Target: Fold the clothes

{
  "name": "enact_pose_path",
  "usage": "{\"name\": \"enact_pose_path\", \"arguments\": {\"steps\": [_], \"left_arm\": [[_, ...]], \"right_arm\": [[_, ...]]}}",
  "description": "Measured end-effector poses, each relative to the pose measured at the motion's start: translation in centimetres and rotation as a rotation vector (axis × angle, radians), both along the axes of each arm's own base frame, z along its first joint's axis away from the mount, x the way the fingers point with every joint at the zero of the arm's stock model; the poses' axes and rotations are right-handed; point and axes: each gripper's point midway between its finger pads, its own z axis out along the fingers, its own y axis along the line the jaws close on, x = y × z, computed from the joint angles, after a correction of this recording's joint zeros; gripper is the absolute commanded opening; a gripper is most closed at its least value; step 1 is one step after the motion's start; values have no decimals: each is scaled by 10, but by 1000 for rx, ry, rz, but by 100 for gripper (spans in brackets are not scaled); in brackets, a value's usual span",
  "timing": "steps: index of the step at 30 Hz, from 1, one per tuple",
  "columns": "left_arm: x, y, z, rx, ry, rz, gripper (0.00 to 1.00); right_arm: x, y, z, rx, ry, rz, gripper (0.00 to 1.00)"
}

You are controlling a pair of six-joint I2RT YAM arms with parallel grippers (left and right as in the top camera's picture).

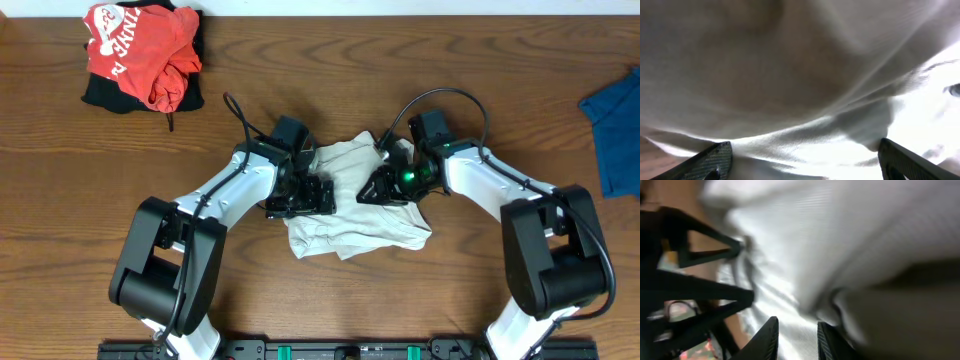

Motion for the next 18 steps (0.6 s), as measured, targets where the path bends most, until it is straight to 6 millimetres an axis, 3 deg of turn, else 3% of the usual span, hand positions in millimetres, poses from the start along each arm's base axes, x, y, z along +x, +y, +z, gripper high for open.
{"name": "enact_pose_path", "arguments": {"steps": [5,12,18], "left_arm": [[0,1,0,6,0,0,94],[-2,5,-2,34,2,0,94],[-2,6,-3,43,1,0,95]], "right_arm": [[0,-22,-17,-81,51,-48,26],[7,-51,-20,-112,79,-117,28],[8,-64,-16,-124,103,-133,28]]}}
